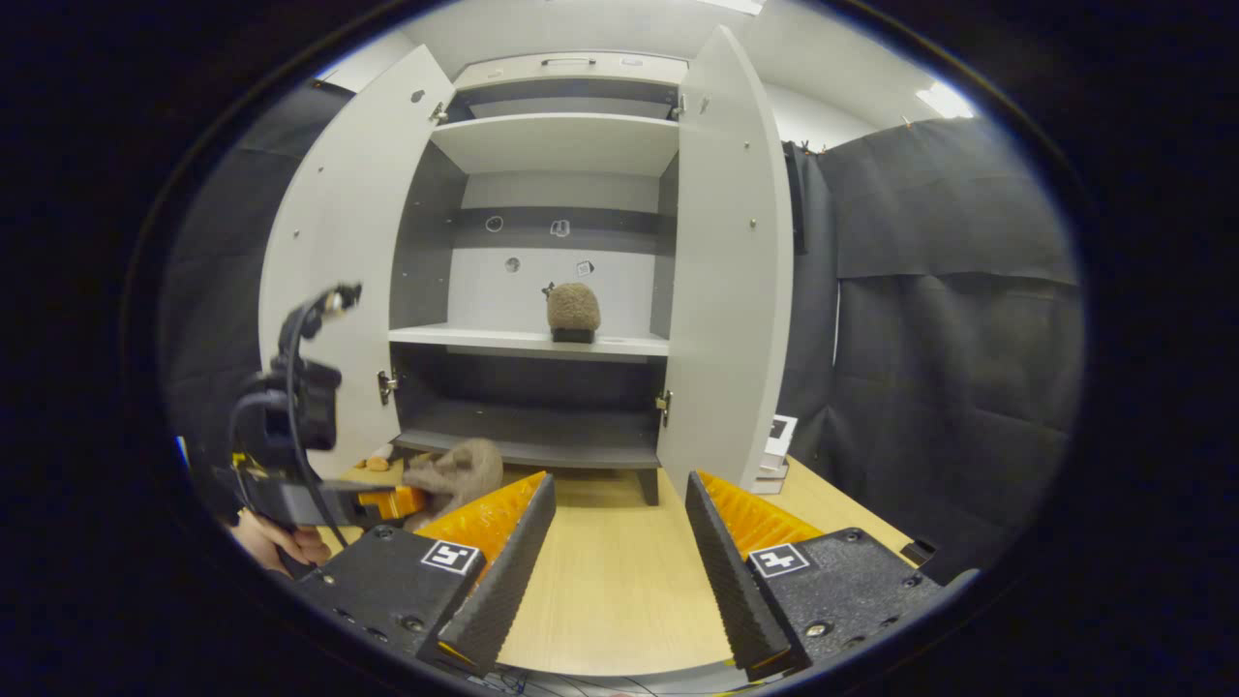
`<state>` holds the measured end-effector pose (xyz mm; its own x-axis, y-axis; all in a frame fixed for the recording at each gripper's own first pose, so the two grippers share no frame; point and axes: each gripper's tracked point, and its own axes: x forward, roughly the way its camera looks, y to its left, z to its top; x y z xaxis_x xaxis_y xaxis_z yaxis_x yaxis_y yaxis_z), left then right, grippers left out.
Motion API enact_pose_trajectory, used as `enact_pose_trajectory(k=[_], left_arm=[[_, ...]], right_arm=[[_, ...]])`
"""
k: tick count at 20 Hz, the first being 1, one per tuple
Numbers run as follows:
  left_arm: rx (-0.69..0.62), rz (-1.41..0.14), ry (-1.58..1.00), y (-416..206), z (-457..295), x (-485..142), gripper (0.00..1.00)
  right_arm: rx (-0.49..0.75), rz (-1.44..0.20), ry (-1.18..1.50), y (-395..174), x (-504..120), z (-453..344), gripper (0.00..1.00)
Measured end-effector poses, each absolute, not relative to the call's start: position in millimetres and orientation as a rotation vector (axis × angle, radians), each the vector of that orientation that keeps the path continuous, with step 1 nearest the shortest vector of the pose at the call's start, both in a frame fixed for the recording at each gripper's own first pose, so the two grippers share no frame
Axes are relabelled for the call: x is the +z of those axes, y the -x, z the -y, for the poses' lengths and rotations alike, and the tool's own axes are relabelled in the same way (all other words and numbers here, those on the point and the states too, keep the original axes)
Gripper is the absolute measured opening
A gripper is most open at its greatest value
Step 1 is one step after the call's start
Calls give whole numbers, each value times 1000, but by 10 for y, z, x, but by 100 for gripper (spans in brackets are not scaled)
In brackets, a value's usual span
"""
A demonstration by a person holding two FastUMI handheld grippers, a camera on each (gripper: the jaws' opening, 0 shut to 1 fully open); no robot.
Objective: Grab one shoe with the right hand and put it into the shoe cabinet, grab the other shoe with the left hand and put it into the shoe cabinet; then close the right door with the right hand and the left door with the left hand.
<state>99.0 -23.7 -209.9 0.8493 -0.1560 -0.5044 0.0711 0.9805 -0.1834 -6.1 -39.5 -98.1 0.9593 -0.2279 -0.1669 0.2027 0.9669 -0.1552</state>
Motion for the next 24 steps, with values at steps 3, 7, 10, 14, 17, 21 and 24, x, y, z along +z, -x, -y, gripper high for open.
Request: enact_pose_trajectory(k=[3,7,10,14,17,21,24], left_arm=[[-114,-453,150,-1328,226,-1426,1],[-128,-432,245,-1852,315,-798,1],[-71,-361,166,-2457,230,-379,1],[-32,-435,187,-3182,145,-384,1],[34,-503,214,-3607,27,-597,1],[63,-595,229,-3921,1,-825,2],[67,-643,203,-4104,20,-889,1]], right_arm=[[-197,-186,137,61,-1011,336,86],[-200,-174,128,82,-998,342,87],[-202,-180,128,85,-1024,347,87],[-210,-188,109,99,-1048,374,87],[-230,-189,97,92,-1052,440,87],[-245,-190,69,80,-1024,467,87],[-251,-192,68,78,-1027,483,87]])
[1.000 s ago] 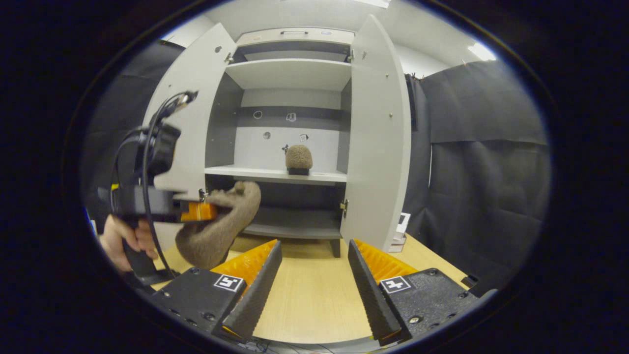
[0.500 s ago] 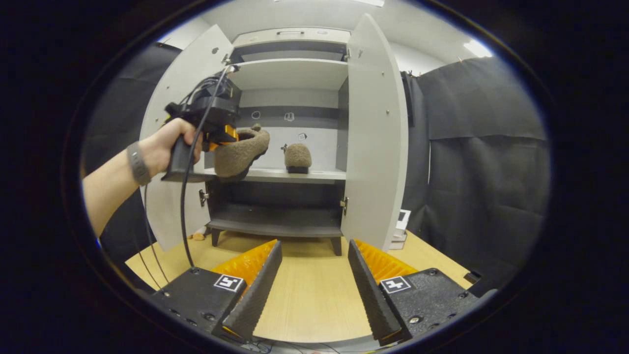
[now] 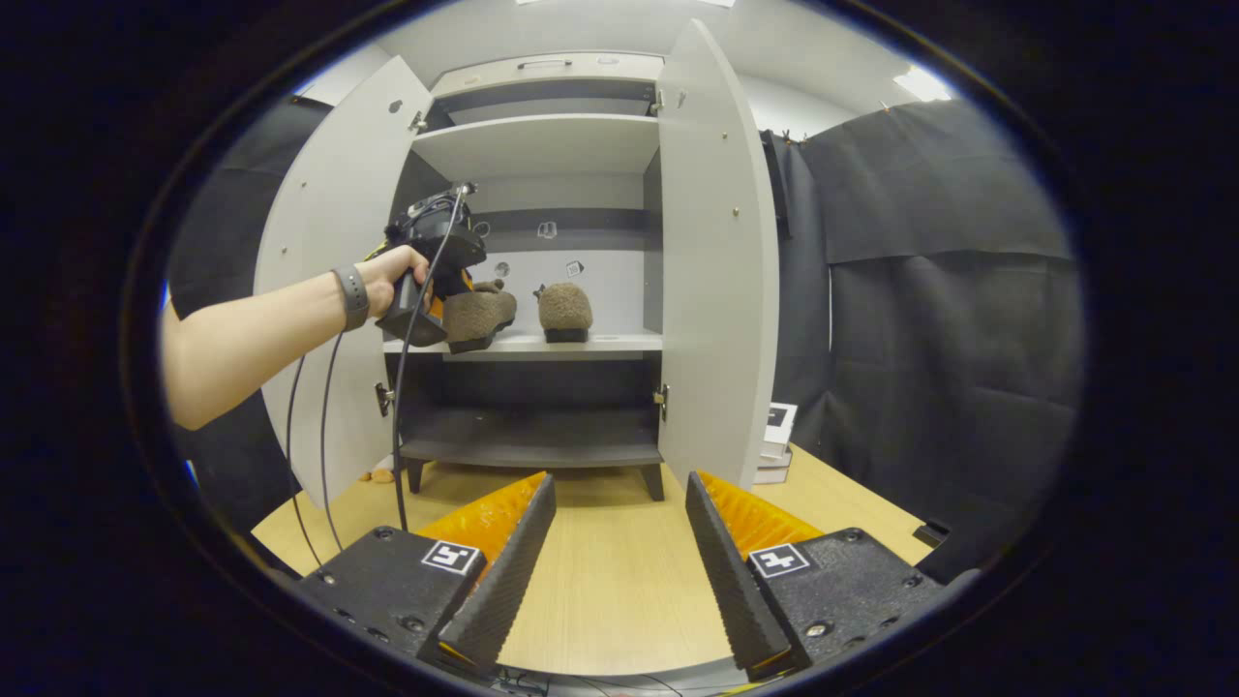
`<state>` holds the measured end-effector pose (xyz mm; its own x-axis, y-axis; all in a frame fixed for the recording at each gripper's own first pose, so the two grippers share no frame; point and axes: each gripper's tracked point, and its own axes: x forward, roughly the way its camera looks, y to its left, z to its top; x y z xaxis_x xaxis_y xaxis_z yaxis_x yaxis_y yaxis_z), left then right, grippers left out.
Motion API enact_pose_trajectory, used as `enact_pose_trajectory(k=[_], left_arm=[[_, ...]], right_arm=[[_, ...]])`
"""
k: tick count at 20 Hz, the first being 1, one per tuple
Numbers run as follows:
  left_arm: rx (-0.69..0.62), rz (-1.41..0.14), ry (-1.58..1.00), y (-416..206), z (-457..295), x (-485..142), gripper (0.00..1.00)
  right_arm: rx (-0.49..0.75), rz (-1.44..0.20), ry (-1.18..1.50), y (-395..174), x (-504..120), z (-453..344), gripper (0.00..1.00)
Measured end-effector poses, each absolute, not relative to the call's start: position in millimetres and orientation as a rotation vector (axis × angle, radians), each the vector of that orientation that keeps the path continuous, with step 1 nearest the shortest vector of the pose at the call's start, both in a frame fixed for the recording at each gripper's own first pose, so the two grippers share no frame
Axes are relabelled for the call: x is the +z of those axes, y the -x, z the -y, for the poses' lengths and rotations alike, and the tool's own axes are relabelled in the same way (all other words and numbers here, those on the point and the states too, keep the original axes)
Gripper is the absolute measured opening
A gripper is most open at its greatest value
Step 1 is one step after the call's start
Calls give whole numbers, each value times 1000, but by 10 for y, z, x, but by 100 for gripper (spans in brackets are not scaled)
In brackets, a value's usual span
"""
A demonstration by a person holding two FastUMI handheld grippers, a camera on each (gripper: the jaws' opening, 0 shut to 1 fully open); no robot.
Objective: Grab one shoe with the right hand and put it into the shoe cabinet, grab the other shoe with the left hand and put it into the shoe cabinet; then close the right door with the right hand and the left door with the left hand.
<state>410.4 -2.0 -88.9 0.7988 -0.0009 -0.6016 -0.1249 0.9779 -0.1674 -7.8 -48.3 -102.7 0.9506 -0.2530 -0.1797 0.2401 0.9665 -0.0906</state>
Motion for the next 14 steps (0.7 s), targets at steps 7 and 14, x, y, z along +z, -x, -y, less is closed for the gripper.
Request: enact_pose_trajectory(k=[7,14], left_arm=[[53,-706,224,-4246,61,-973,6],[54,-715,187,-4201,48,-988,49]], right_arm=[[-247,-212,41,57,-1134,462,87],[-248,-210,40,46,-1151,482,87]])
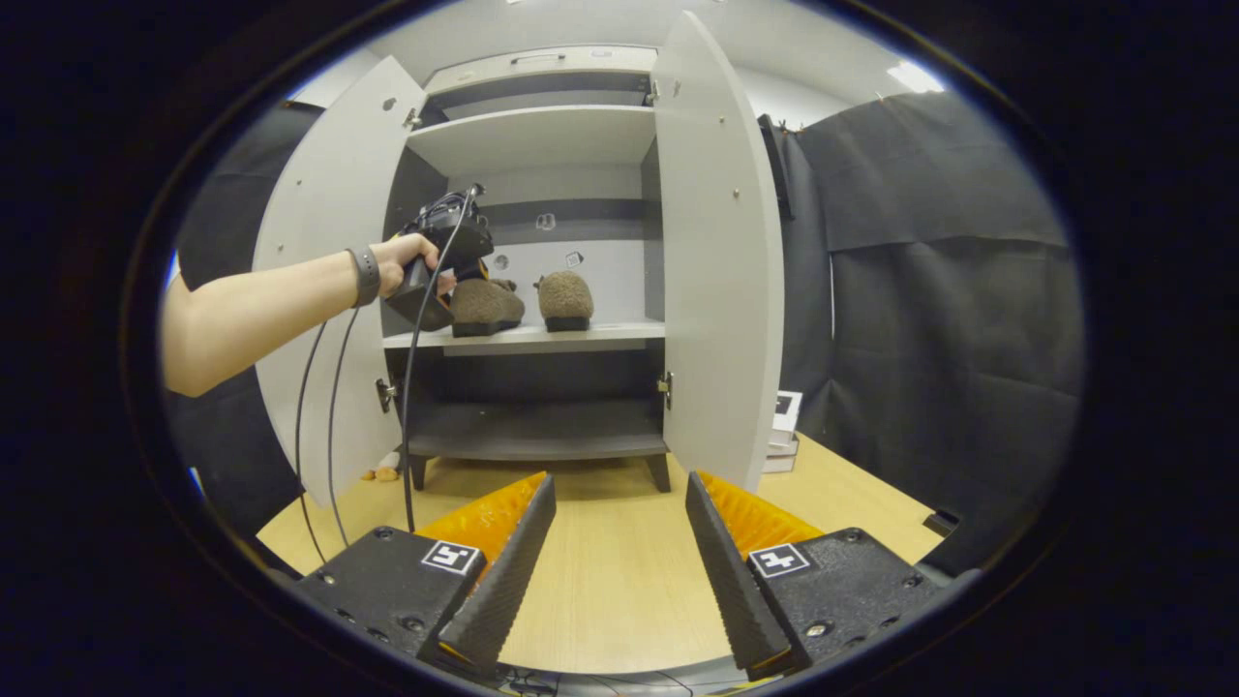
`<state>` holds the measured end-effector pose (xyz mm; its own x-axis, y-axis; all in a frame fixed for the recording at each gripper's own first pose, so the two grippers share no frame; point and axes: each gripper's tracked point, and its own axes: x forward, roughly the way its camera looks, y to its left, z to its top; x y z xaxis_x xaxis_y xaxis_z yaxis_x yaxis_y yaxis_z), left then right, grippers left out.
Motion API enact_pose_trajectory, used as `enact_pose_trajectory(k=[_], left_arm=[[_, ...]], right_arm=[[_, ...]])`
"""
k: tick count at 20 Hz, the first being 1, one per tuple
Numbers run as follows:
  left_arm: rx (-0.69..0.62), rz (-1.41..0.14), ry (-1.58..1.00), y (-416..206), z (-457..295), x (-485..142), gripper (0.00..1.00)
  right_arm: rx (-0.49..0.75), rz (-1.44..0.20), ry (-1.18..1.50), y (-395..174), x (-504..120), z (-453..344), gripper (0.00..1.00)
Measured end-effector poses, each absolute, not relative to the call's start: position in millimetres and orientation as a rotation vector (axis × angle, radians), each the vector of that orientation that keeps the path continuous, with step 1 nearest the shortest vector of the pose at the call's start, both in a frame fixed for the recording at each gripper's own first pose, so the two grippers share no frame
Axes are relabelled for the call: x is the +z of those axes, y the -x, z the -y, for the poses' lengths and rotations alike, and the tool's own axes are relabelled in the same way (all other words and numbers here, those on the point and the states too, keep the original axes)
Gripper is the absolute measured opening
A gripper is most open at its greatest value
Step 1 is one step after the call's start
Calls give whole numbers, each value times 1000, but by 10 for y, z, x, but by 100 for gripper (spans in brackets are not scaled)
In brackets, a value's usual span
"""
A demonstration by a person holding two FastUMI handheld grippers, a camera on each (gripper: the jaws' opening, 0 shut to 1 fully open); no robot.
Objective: Grab one shoe with the right hand and put it into the shoe cabinet, grab the other shoe with the left hand and put it into the shoe cabinet; then close the right door with the right hand and the left door with the left hand.
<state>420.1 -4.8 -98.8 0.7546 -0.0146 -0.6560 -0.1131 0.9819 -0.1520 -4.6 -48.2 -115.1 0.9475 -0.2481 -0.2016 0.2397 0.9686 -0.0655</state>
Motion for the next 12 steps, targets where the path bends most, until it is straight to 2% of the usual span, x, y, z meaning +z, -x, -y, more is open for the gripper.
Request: enact_pose_trajectory(k=[1,3,4,12], left_arm=[[51,-712,188,-4181,42,-971,53],[61,-701,191,-4153,-8,-947,69],[62,-693,195,-4125,-32,-917,88],[-61,-505,235,-3642,65,-154,92]], right_arm=[[-249,-213,37,46,-1161,483,87],[-246,-220,29,24,-1191,474,87],[-243,-222,27,22,-1192,461,87],[-205,-231,42,-14,-1207,330,87]])
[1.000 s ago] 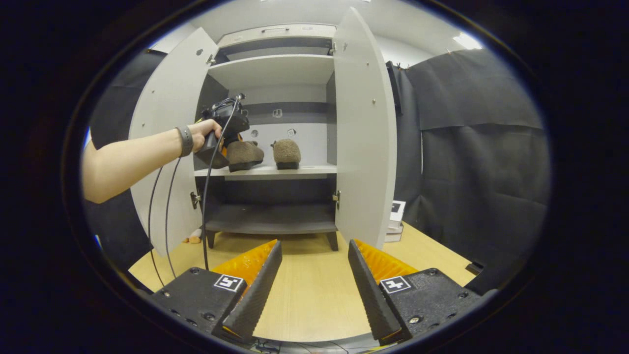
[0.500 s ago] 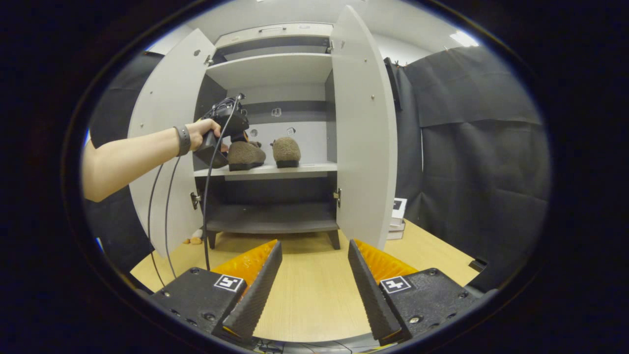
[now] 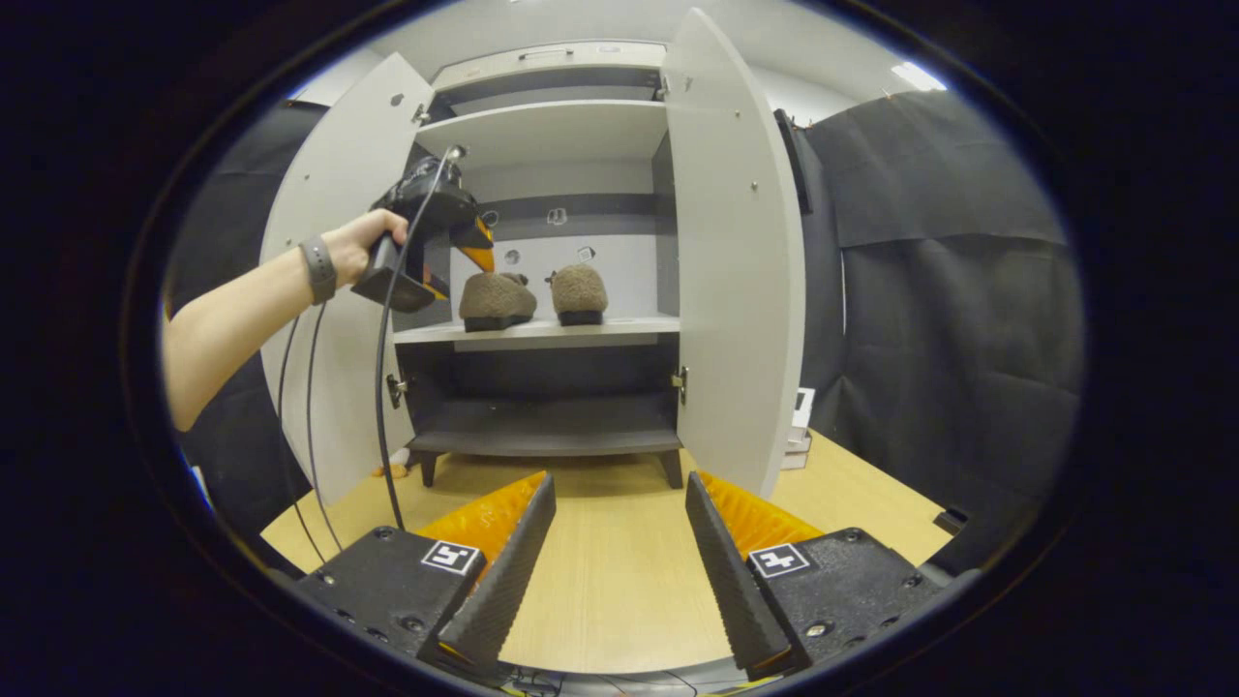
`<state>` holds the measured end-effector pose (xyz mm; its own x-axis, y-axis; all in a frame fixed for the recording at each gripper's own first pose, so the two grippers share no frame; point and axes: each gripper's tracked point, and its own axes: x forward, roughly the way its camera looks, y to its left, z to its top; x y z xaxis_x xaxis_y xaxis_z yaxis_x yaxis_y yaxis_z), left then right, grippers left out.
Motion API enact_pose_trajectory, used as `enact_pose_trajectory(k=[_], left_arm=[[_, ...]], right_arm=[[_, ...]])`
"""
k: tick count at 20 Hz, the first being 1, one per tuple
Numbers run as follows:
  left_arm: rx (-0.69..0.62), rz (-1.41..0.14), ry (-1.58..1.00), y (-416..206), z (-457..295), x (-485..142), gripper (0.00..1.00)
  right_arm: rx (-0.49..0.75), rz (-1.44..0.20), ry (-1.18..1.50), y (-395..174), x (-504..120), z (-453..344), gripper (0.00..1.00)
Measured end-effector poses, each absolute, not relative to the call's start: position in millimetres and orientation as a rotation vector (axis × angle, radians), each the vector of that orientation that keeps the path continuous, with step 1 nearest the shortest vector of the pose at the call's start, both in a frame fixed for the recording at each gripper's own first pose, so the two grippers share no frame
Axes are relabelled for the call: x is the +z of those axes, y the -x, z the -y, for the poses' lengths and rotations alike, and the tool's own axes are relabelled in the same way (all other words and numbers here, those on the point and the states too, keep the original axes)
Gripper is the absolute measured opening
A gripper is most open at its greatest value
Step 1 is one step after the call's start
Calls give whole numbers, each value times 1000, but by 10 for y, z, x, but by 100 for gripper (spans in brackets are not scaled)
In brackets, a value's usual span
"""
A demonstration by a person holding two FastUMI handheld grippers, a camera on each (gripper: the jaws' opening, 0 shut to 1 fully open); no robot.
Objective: Grab one shoe with the right hand and put it into the shoe cabinet, grab the other shoe with the left hand and put it into the shoe cabinet; then close the right door with the right hand and the left door with the left hand.
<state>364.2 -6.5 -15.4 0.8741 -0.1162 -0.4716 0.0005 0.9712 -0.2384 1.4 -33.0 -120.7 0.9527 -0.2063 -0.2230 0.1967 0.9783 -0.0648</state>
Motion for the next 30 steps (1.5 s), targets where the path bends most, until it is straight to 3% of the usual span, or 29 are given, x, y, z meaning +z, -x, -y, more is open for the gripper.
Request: enact_pose_trajectory(k=[6,11,19,20,21,30], left_arm=[[-242,-247,170,-2879,353,621,93],[-315,-130,150,-2099,523,735,93],[-276,-67,43,-940,326,244,94],[-265,-68,39,-838,286,158,93],[-257,-76,36,-757,257,68,93],[-141,-58,-9,-160,-58,-393,94]], right_arm=[[-170,-203,57,6,-1092,243,87],[-158,-139,72,59,-961,243,87],[-132,-96,104,205,-776,215,87],[-129,-97,107,213,-791,211,91],[-124,-101,111,217,-800,198,87],[-61,-107,96,249,-910,-20,87]])
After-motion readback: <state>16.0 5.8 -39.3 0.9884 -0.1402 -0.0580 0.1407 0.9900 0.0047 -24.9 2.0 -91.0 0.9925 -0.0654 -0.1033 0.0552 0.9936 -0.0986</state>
